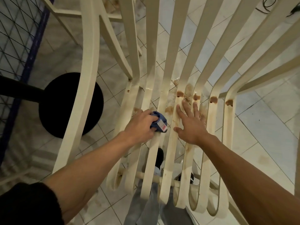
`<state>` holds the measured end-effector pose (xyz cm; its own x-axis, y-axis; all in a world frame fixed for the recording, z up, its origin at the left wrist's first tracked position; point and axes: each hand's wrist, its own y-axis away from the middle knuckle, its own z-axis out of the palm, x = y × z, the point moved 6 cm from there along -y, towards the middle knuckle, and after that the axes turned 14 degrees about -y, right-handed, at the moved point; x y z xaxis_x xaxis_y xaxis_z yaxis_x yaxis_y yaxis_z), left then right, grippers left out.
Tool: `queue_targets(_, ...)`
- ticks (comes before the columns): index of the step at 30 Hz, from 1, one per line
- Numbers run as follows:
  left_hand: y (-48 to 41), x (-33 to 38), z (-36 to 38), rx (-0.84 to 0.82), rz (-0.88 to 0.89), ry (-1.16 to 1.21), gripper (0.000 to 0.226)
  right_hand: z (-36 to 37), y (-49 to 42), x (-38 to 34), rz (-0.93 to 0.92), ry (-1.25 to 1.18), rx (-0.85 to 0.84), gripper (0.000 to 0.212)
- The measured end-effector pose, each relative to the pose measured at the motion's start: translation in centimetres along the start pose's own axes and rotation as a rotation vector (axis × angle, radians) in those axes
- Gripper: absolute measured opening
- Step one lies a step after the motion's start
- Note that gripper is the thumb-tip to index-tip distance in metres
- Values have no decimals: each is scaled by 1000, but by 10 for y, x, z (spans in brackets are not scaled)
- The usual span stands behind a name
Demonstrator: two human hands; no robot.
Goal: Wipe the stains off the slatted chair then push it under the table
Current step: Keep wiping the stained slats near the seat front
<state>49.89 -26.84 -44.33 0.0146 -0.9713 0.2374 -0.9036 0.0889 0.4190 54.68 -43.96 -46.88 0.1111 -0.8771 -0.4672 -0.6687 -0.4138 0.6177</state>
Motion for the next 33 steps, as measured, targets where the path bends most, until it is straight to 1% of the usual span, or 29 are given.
queue_targets(4, 25, 5, 11, -10, 20, -6, 19, -2, 1, -2, -6, 13, -6, 87)
queue_targets(8, 20, 5, 7, -16, 12, -20, 23, -3, 1, -2, -13, 4, -7, 87)
queue_targets(11, 5, 1, -1, 39, -54, 27, 29, -2, 1, -1, -13, 1, -11, 88)
queue_targets(15, -2, -3, 0, 90, -120, 97, 29, -1, 0, 1, -13, 4, -7, 87)
queue_targets(17, 8, -1, 3, 93, -97, 109, 28, -1, -1, 1, -18, 1, -13, 88)
queue_targets(22, 44, 6, 15, -18, 42, 35, 19, -1, 0, 2, -32, 12, -7, 87)
queue_targets(24, 43, 6, 12, -31, 52, 10, 19, -1, -1, 1, -28, 10, -13, 87)
queue_targets(27, 28, 5, 6, 33, 26, -35, 24, -2, -2, 1, -28, 21, -16, 88)
queue_targets(29, 22, 0, 5, 107, -38, 4, 26, -2, -1, 2, -31, 25, -19, 87)
queue_targets(31, 22, -3, 6, 132, -103, 70, 25, -2, -1, 2, -32, 28, -14, 87)
queue_targets(33, 29, 1, 9, 126, -106, 88, 26, -1, 0, 3, -30, 27, -15, 87)
